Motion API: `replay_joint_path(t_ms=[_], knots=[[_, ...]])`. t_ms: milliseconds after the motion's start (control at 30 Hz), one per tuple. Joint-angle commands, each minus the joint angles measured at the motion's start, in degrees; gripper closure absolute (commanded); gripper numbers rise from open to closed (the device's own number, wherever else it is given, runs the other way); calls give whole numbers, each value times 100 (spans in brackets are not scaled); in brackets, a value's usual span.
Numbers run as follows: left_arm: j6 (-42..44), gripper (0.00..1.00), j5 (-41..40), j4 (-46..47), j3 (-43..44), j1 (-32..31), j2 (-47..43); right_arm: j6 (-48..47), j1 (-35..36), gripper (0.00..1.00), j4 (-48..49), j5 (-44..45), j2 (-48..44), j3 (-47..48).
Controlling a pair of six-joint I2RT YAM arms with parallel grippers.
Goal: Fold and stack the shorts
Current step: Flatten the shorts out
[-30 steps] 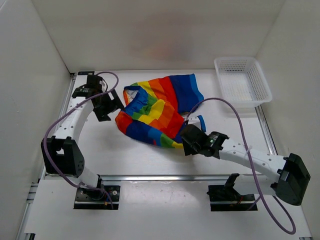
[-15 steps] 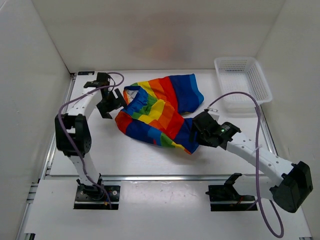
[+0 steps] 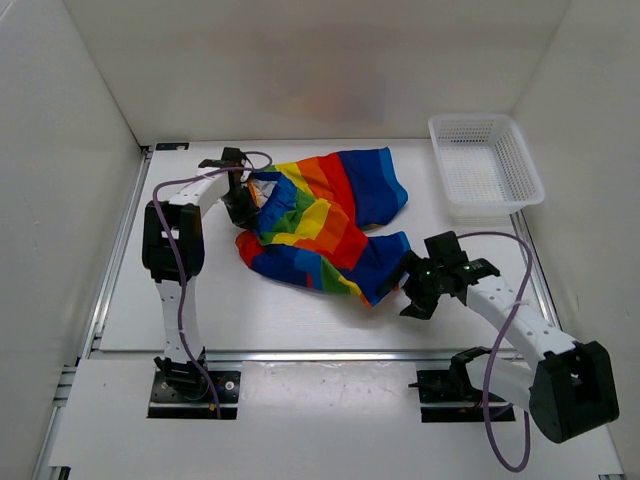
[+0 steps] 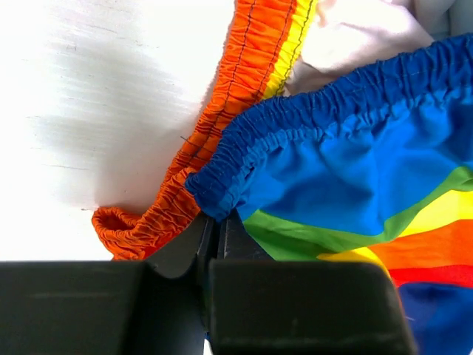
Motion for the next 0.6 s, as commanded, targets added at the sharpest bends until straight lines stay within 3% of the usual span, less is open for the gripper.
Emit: replay_joint_path(t_ms=[0,367,433,500,533,567], knots=[[77,90,124,2,37,-17,-377,640,-44,12,1129,-1386,206,-303],[139,90,-52,2,-191,-17,-1203,1089,-44,19,1888,-1467,153,-128],[86,90,-52,2,-192,-17,-1291,1089,-44,39,2055,-1467,311,-6],[86,90,61,2,-114,-17,-1362,967,-44,69,2135,-1467,557,187],[86,90,62,-50,-61,-17,-1415,862,-97,89,2083,-1467,671,345],[25,90,62,-51,114,-17,-1415,748,-236,97,1917,-1467,916,764]])
